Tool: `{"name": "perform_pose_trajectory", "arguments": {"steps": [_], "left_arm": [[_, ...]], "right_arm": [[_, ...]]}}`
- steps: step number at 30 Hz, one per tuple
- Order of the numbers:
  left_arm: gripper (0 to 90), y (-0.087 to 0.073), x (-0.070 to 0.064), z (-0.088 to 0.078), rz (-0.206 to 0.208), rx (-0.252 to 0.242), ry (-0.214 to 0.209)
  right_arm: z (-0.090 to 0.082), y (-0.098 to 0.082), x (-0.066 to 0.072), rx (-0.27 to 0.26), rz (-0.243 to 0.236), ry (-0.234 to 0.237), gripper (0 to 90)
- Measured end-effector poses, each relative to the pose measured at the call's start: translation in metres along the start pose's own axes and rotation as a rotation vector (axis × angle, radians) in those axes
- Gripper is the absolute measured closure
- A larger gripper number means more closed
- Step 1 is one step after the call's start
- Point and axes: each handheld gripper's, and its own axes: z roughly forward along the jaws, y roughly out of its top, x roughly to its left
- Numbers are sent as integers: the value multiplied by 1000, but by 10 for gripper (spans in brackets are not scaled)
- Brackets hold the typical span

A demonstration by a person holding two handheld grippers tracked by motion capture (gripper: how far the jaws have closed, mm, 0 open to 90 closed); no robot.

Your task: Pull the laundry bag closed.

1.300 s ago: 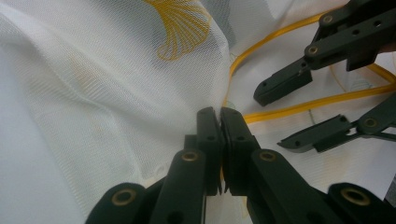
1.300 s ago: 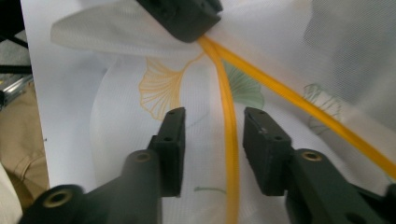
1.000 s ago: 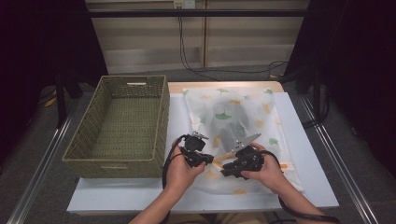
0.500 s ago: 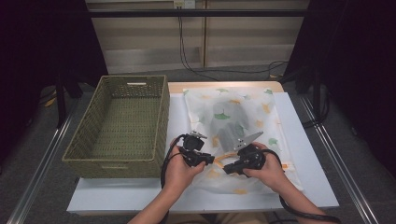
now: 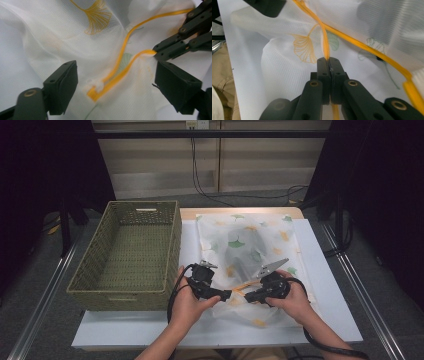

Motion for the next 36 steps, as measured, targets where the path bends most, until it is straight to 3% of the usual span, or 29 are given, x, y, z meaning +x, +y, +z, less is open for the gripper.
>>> {"name": "perform_pose_trajectory", "arguments": {"steps": [4,11,16,22,27,36], "left_arm": [[98,-5,2,2,-30,28,13],[62,-8,6,3,-32,44,26],[79,-9,7,2,-48,44,-3],[128,-12,7,7,-56,98,-54],[218,-15,10,9,-94,111,-81],[558,-13,13,2,-93,93,-113]], "right_arm": [[-4,-2,-3,-15,6,-7,893],[-7,-2,-5,-12,13,-14,893],[-10,-3,-7,-25,27,-20,893],[-11,-3,-7,-27,27,-20,893],[-12,-3,-7,-32,29,-23,892],[-12,-3,-7,-37,36,-15,891]]}}
